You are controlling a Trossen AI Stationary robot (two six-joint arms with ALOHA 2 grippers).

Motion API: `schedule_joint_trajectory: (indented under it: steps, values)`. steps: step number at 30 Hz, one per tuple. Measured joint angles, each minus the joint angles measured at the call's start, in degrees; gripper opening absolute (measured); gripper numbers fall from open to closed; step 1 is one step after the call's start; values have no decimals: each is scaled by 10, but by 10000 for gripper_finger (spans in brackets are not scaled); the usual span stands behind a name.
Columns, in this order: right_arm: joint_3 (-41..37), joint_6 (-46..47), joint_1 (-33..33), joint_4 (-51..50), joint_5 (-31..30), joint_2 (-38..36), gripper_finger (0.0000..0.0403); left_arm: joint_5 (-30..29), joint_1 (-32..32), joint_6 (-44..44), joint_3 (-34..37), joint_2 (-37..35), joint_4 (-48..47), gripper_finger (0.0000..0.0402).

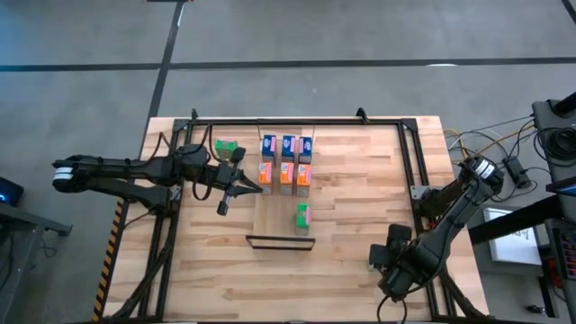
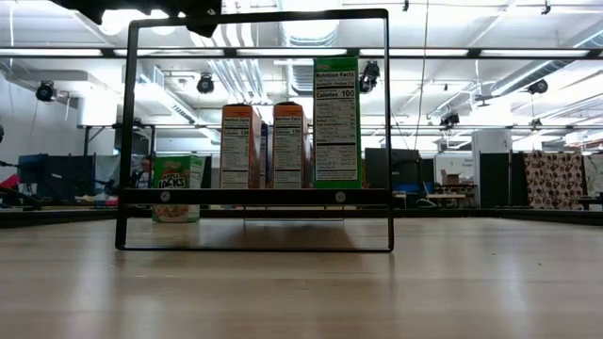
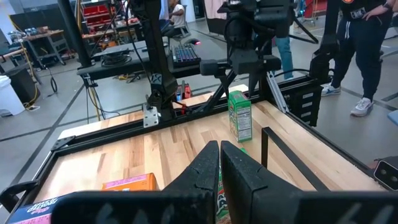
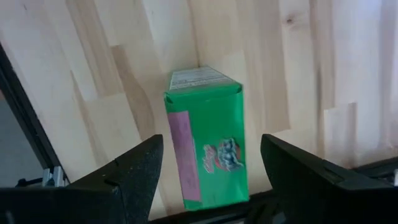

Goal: Stack cereal on shelf
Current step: Put the bottom green cereal box on the shelf aligned with the other green cereal box

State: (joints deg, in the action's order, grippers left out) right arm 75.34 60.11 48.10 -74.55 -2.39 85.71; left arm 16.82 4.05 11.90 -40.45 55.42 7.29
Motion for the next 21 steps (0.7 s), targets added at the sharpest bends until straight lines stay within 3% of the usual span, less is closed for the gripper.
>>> schedule_joint_trajectory:
  steps: [10, 21]
  values:
    - [-28, -3, 0, 23, 9, 0, 257, 0, 0, 0, 0, 0, 0, 0]
    - [-51, -1, 0, 63, 9, 0, 206, 0, 0, 0, 0, 0, -1, 0]
